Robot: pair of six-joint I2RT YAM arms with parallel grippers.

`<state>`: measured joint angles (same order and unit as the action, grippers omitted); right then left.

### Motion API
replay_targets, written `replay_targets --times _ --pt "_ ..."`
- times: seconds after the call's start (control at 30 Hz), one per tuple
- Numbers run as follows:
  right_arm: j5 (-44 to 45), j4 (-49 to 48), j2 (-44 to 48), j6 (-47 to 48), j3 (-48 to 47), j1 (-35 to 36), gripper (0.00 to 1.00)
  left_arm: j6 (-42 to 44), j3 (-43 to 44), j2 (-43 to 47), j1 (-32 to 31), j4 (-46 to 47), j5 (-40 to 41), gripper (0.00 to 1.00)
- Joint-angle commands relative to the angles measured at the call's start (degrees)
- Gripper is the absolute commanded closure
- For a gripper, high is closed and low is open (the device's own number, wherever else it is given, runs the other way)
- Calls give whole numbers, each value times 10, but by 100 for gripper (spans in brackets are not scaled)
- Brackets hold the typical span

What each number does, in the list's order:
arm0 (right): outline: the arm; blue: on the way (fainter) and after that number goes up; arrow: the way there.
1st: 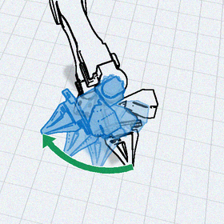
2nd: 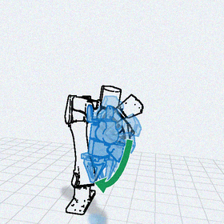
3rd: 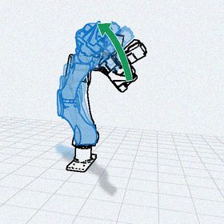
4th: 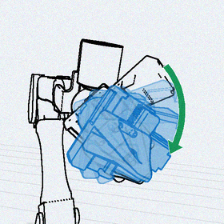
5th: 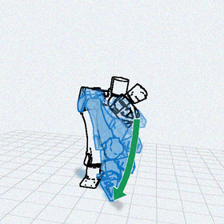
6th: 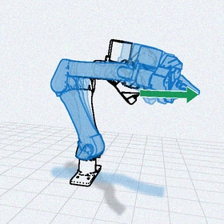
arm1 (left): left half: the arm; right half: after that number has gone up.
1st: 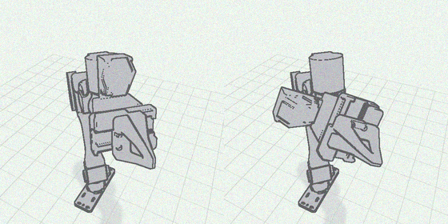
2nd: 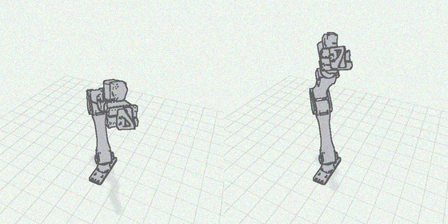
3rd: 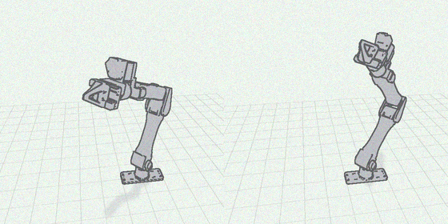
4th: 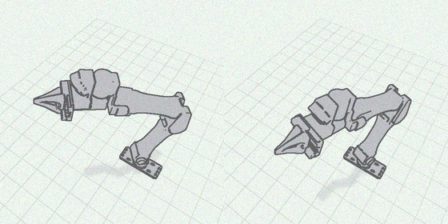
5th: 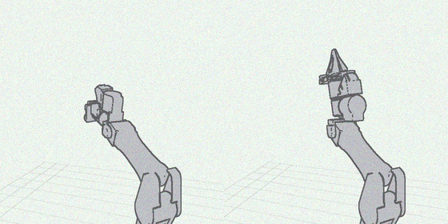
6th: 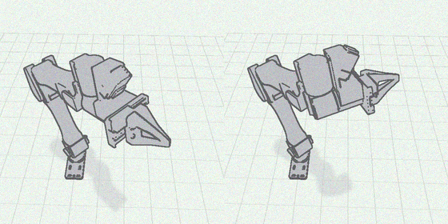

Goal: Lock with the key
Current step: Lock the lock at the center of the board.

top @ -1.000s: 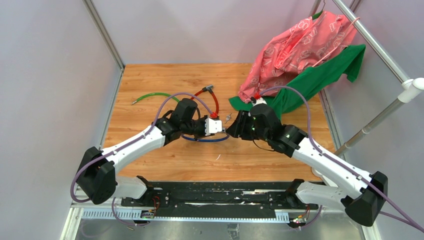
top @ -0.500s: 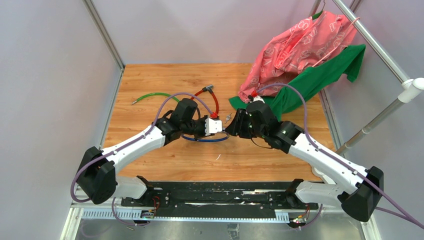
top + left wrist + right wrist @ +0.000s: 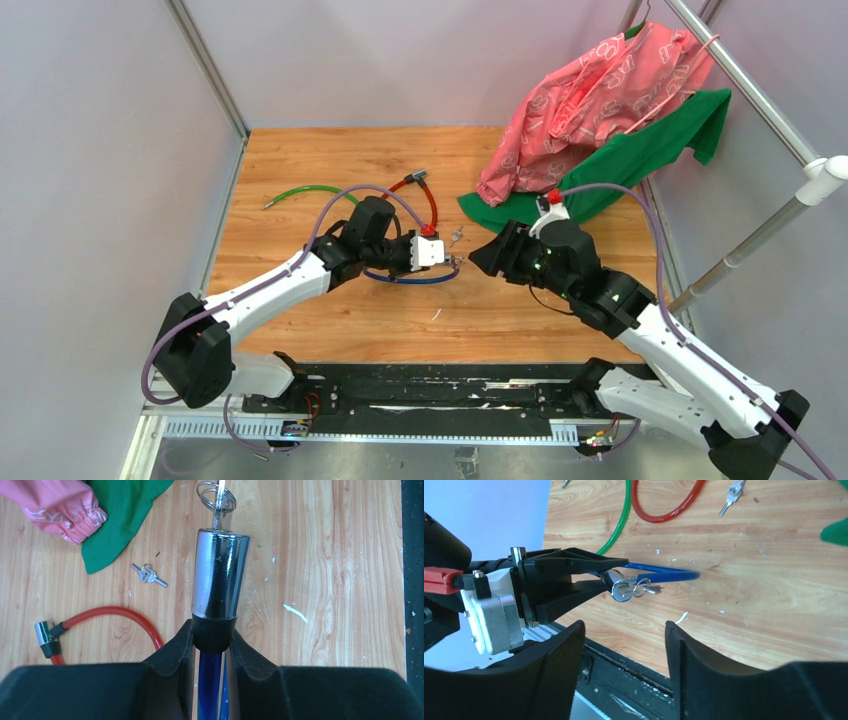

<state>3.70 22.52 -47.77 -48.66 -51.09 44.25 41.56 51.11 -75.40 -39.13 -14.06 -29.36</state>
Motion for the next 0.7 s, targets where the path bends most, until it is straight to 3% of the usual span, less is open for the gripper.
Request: replay_targets --times 0.0,0.13,0.2,0.3,0.43,0.53,0.67 --pt "13 -26 8 -23 7 -5 34 5 -12 -6 0 -19 20 100" --pt "132 110 0 -113 -52 -8 24 -1 -13 -7 0 -6 21 100" --pt "162 164 -2 -171 -80 -17 28 -4 -14 -6 0 4 23 100" --pt "146 273 3 -358 -113 -41 35 -1 -20 -3 0 17 29 100" --pt "10 159 4 -531 -52 -42 46 6 -27 -1 0 22 35 100" --pt "-47 146 -58 -547 -64 -31 46 8 -27 5 0 16 38 100" --pt "-61 165 -111 -551 -100 -14 48 11 -33 15 0 12 38 100"
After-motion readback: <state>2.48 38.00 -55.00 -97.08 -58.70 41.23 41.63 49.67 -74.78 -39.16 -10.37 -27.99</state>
